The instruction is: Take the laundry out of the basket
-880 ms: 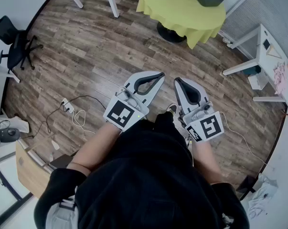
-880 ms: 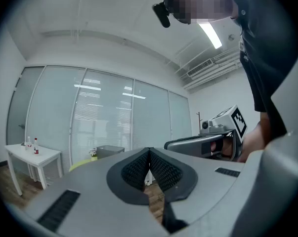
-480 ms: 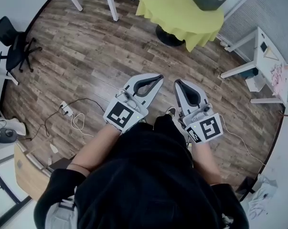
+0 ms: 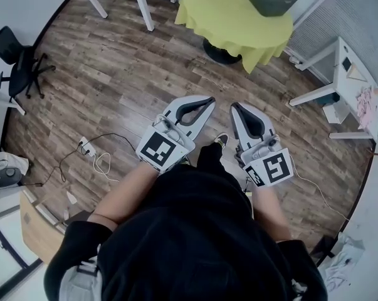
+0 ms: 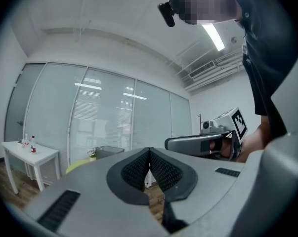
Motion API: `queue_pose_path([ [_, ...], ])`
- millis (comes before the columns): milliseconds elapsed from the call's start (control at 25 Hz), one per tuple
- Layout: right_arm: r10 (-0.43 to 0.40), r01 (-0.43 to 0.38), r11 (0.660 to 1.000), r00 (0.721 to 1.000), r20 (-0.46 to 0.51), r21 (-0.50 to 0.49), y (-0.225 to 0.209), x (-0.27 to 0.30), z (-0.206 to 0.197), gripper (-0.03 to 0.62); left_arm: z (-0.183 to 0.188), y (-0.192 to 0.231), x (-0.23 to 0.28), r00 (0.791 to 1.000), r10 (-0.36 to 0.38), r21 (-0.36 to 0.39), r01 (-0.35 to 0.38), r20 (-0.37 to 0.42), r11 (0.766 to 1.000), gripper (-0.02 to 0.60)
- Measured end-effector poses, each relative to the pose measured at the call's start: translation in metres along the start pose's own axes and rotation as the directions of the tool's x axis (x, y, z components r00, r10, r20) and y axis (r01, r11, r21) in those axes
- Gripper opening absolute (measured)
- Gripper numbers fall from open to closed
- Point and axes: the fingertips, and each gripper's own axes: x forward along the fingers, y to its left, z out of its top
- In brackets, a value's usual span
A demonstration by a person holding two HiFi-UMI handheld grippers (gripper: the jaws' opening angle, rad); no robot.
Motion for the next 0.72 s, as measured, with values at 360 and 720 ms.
queue_pose_path([
  [360, 0.015, -0.015, 1.000, 1.000, 0.007, 0.007, -0.074, 0.016, 0.003, 0.029, 0.001, 0.022, 0.074, 1.000, 0.004, 0.003, -0.004, -0.023, 1.000, 0.009],
  [720, 0.005, -0.005, 1.000, 1.000, 0.014, 0.018, -0.158, 0.021, 0.006, 0.028, 0.003, 0.035, 0.157, 0.999, -0.009, 0.002, 0.010, -0.032, 1.000, 0.009],
])
